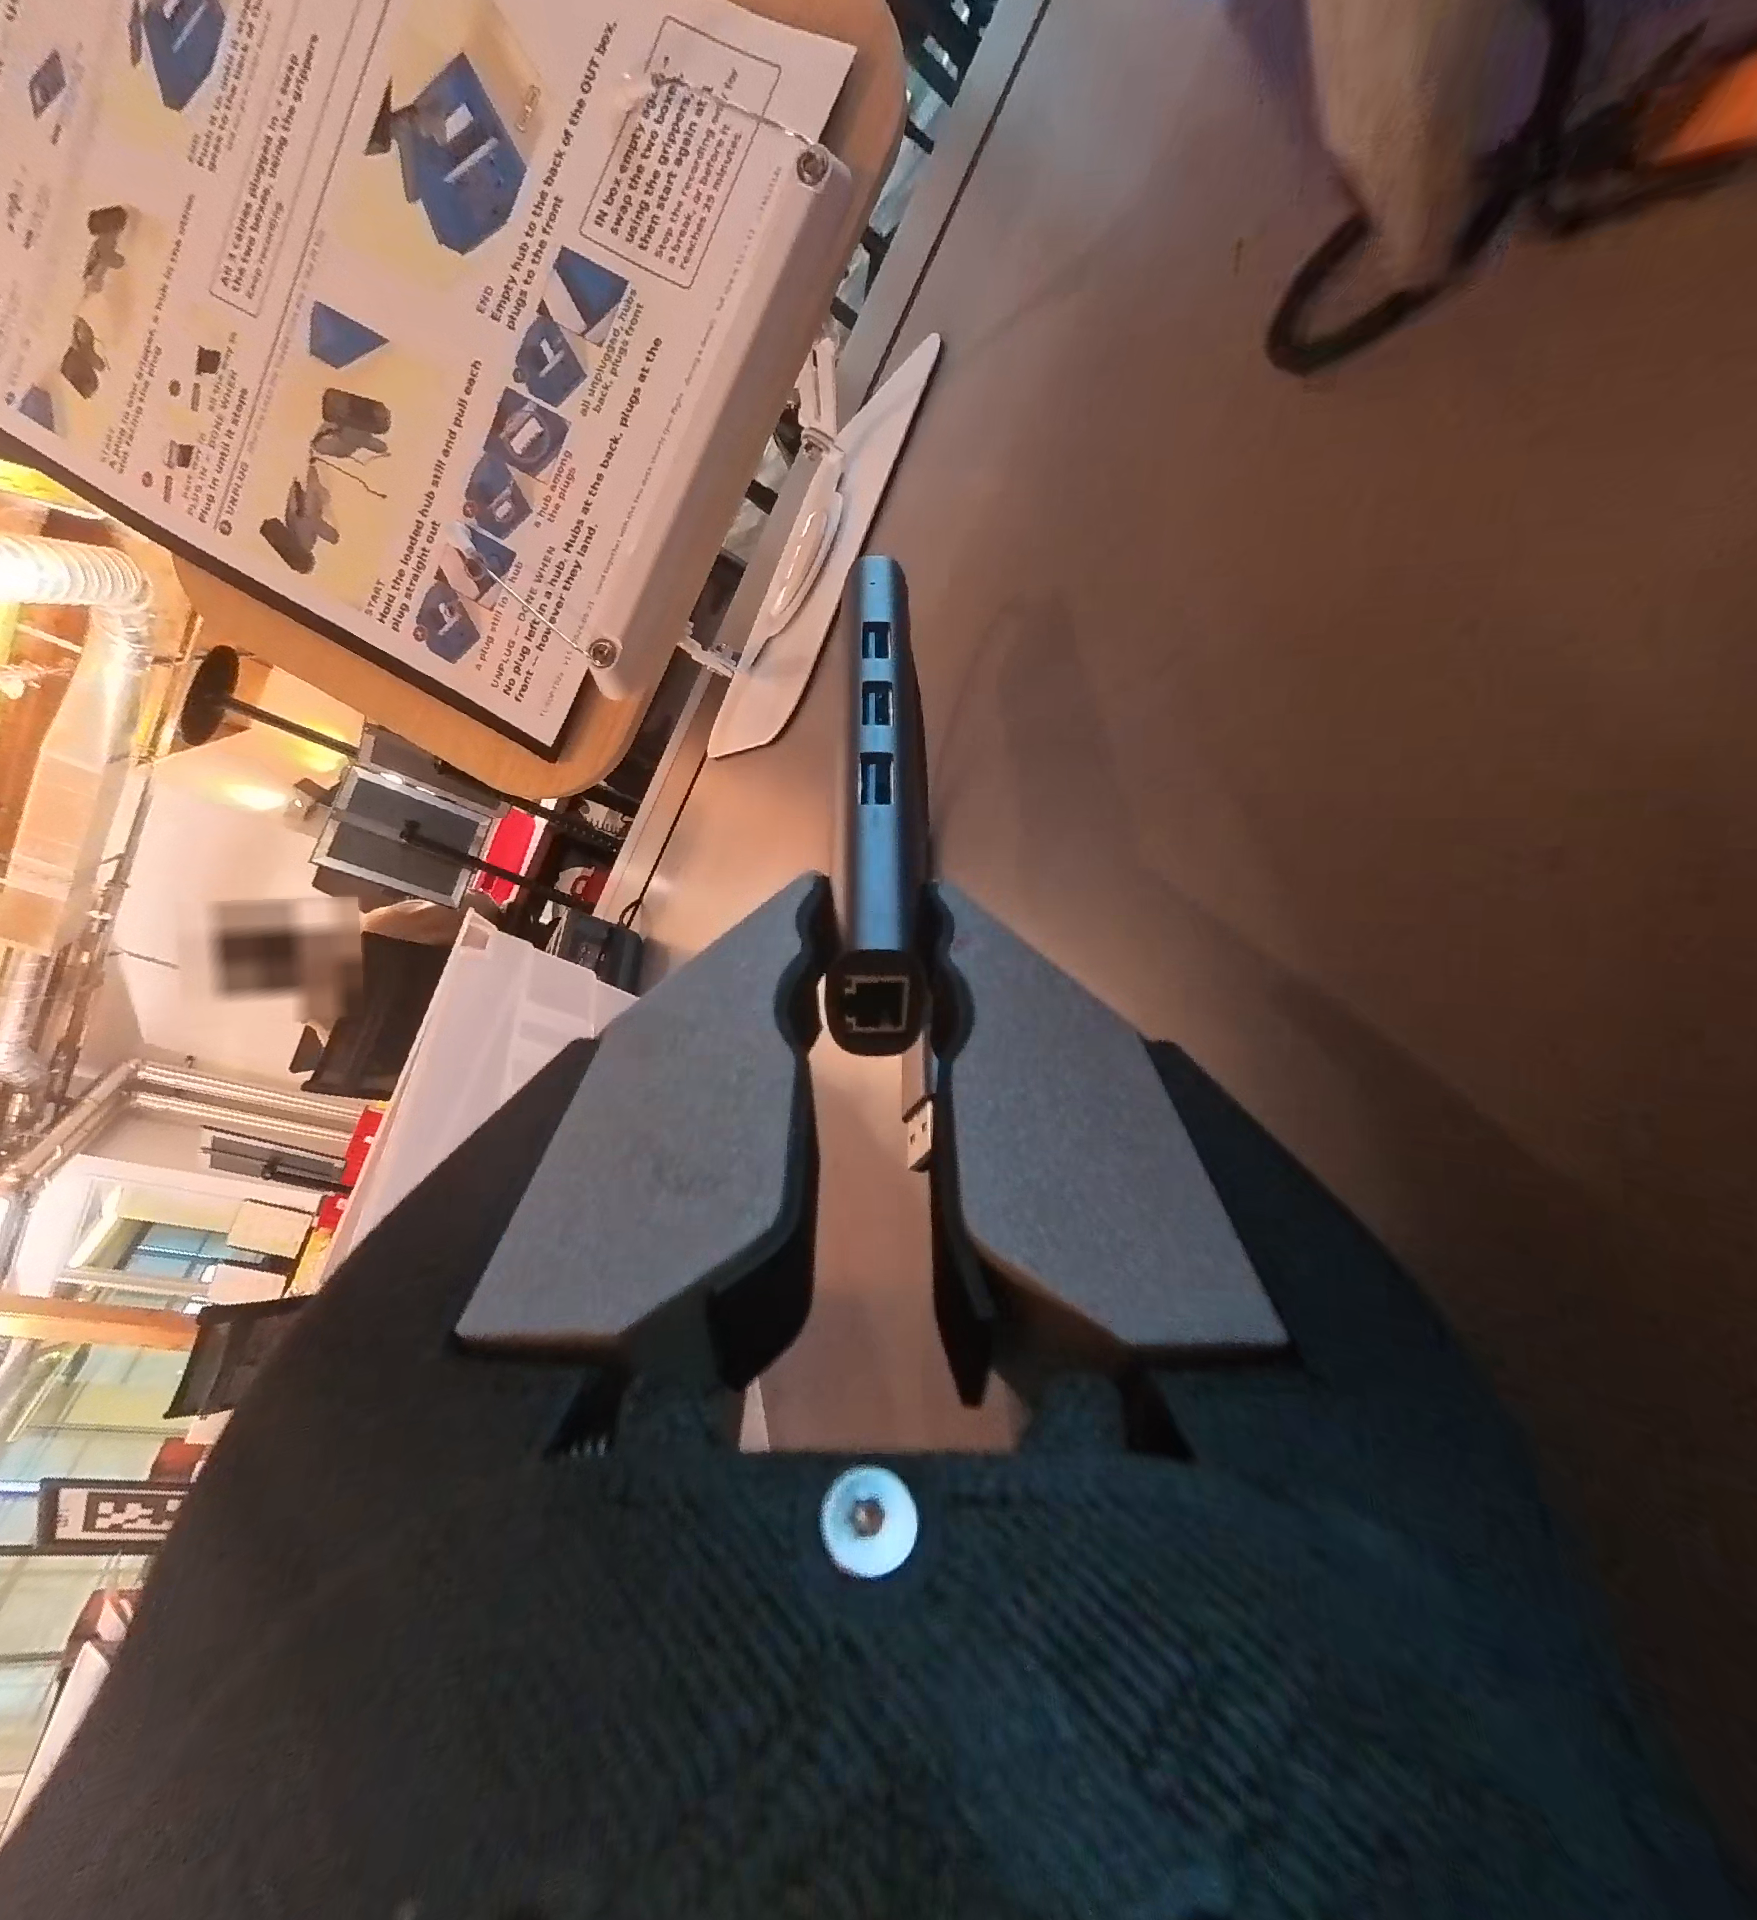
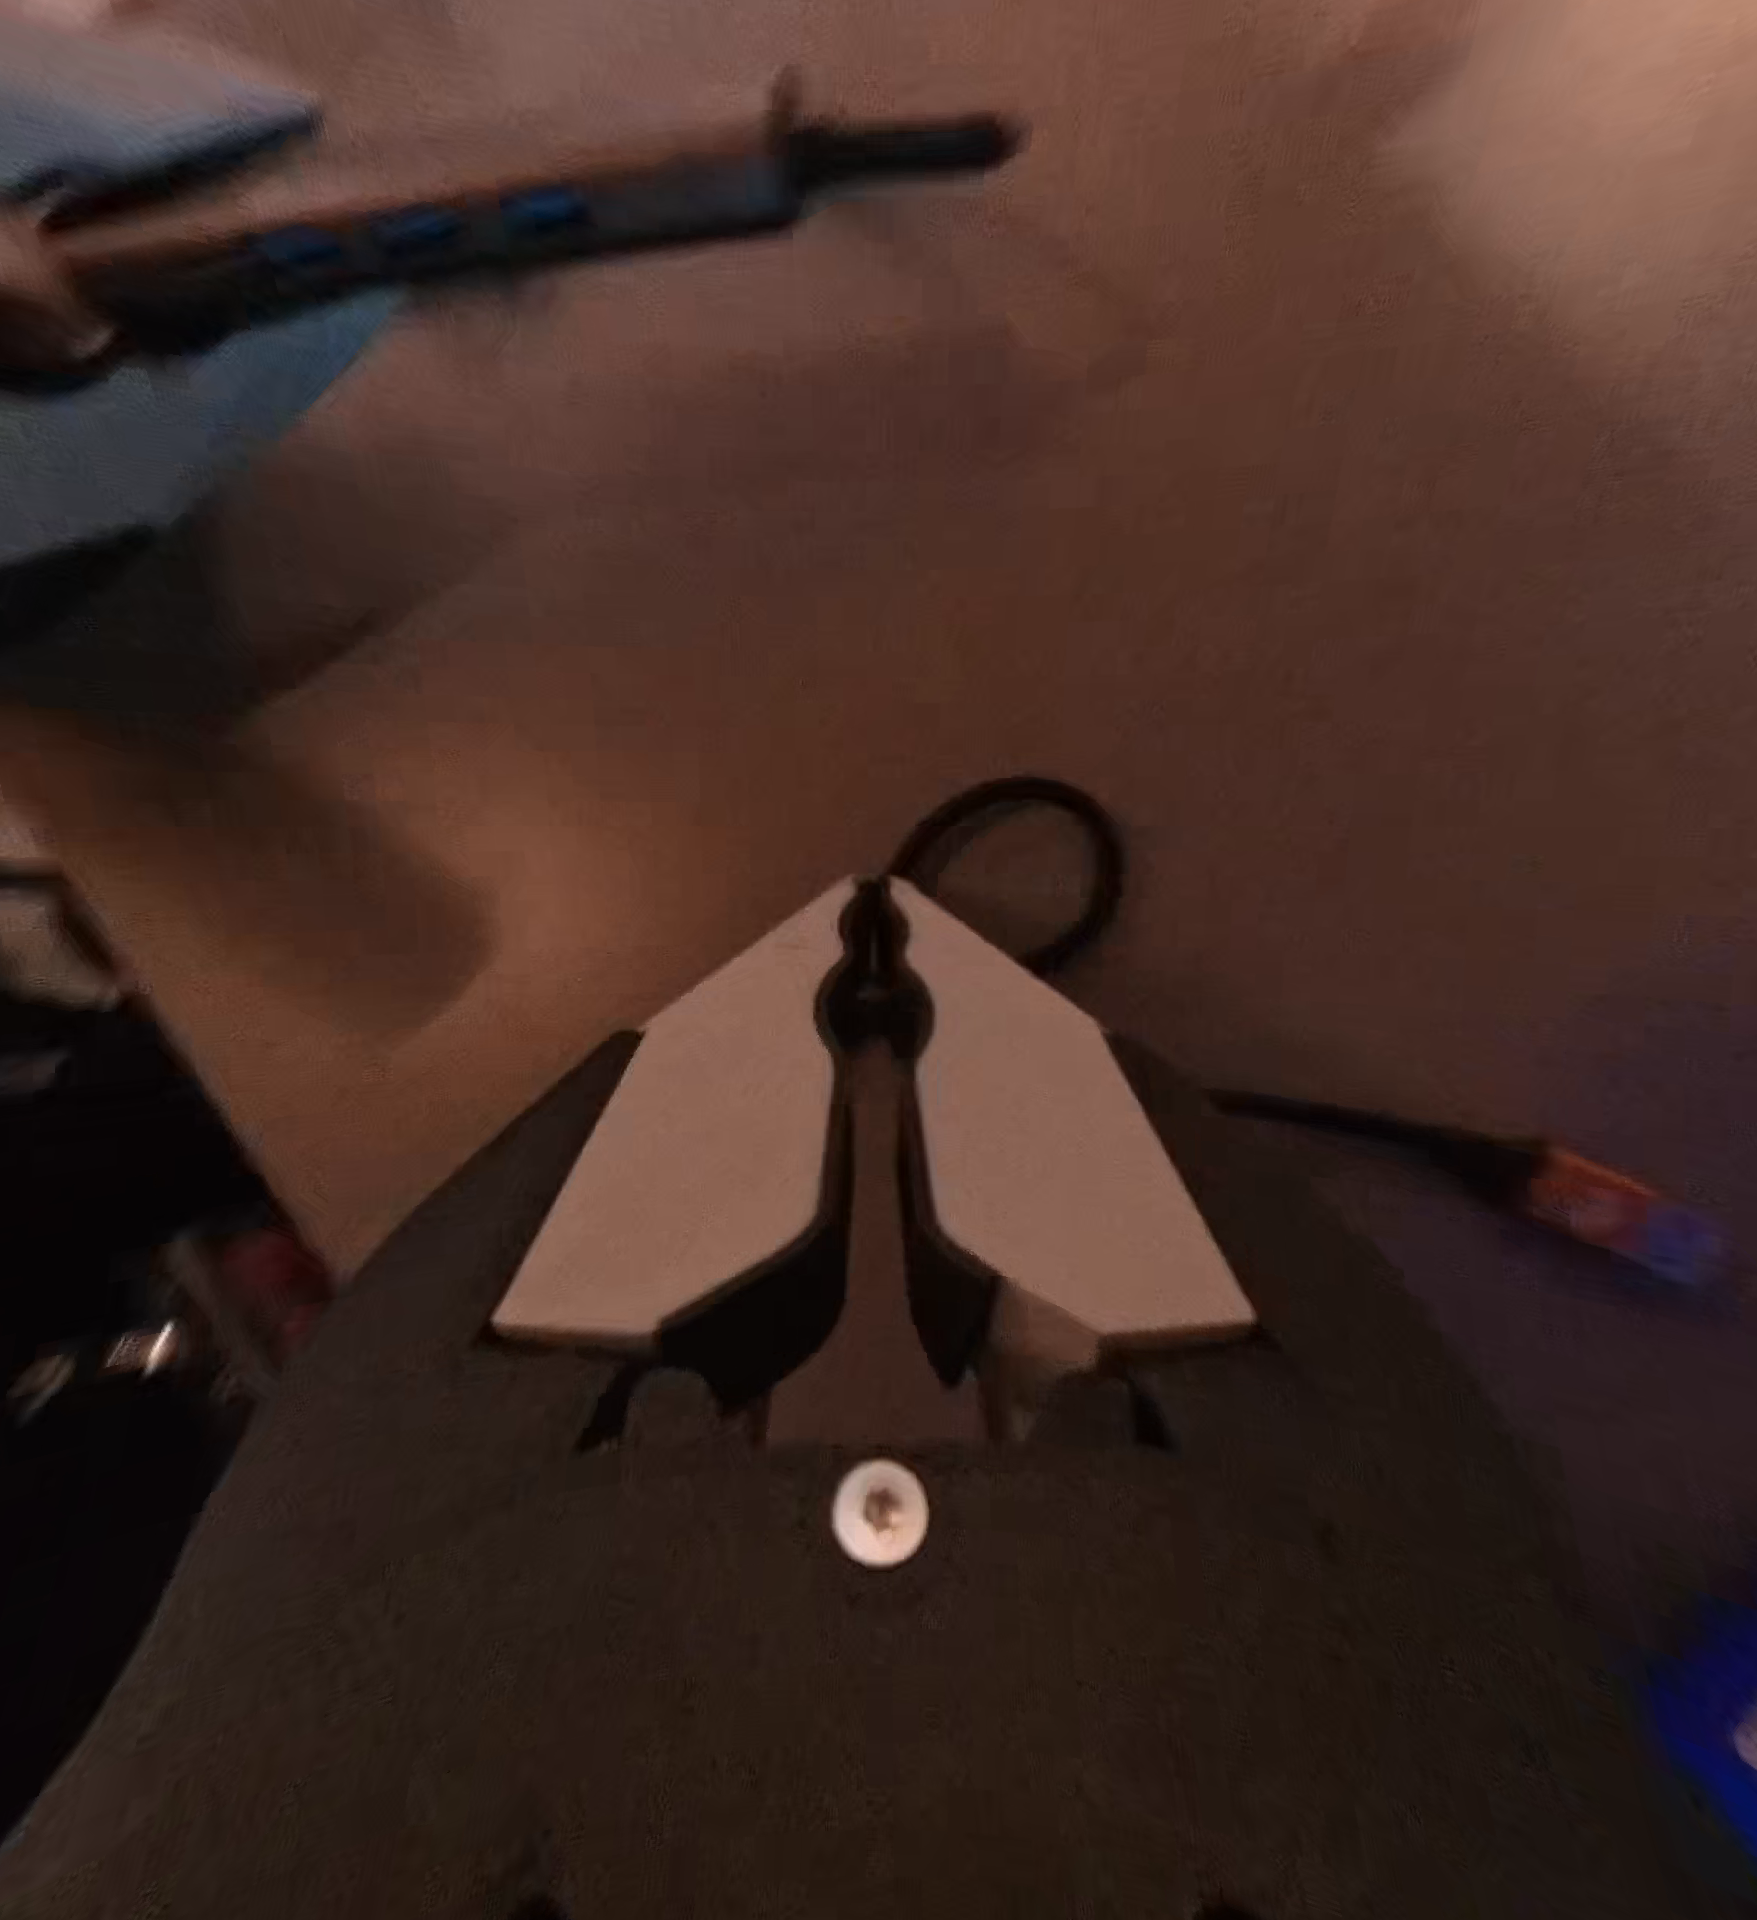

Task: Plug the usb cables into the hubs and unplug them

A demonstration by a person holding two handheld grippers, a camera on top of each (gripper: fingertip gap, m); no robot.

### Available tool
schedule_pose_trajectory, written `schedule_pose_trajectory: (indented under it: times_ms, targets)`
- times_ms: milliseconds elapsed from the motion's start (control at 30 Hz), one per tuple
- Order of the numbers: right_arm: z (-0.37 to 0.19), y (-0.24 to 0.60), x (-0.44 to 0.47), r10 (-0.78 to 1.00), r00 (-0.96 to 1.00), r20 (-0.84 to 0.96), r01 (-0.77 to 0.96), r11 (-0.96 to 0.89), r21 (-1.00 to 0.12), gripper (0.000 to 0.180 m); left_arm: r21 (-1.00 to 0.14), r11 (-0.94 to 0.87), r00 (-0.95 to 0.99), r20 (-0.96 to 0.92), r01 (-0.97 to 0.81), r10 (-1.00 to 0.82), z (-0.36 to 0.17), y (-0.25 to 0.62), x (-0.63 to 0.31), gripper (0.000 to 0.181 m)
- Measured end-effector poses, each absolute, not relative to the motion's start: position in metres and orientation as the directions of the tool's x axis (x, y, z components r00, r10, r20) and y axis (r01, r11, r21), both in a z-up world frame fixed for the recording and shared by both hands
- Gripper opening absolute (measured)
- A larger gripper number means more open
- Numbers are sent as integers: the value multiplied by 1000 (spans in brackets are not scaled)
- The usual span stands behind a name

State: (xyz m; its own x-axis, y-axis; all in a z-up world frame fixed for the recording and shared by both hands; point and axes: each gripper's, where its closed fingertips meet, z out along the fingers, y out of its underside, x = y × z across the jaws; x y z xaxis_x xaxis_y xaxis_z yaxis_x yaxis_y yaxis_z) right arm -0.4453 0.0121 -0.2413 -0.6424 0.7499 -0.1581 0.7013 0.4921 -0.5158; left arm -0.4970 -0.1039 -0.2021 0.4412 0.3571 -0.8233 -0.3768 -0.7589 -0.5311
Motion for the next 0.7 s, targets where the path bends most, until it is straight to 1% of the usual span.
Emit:
schedule_pose_trajectory:
  times_ms: [67,133,200,267,333,367,400,500,533,567,600,633,700]
  targets:
    - [-247,-2,-408,629,-733,-259,672,610,-421,0,-530,-758,443,-824,-380,354,-202,-104,-496,14]
    - [-248,9,-376,584,-754,-302,657,689,-306,0,-531,-756,446,-823,-382,352,-202,-103,-496,14]
    - [-249,36,-346,565,-767,-303,625,766,-154,0,-532,-755,450,-822,-384,350,-203,-103,-496,13]
    - [-247,77,-339,589,-790,-169,599,800,-13,0,-533,-751,451,-821,-390,349,-202,-102,-495,13]
    - [-236,105,-342,636,-769,-55,633,771,65,0,-534,-750,452,-821,-392,348,-202,-102,-495,13]
    - [-230,109,-351,664,-748,0,663,747,42,0,-533,-750,452,-821,-392,347,-202,-102,-495,13]
    - [-223,103,-367,688,-725,43,687,726,-38,0,-531,-751,452,-822,-392,346,-203,-102,-495,14]
    - [-212,59,-413,749,-662,35,699,633,-332,2,-528,-754,449,-824,-391,344,-203,-102,-495,14]
    - [-213,49,-425,762,-646,38,692,606,-392,4,-528,-754,448,-825,-392,345,-203,-102,-495,14]
    - [-220,41,-429,765,-644,25,690,595,-413,5,-528,-753,447,-825,-392,345,-202,-102,-494,14]
    - [-230,35,-428,761,-649,8,692,595,-408,6,-527,-754,445,-826,-391,346,-202,-102,-494,14]
    - [-240,34,-423,753,-658,-11,696,604,-388,7,-526,-756,444,-826,-389,346,-203,-103,-494,14]
    - [-248,37,-410,728,-684,-52,693,625,-360,2,-526,-755,444,-827,-391,346,-203,-103,-494,13]
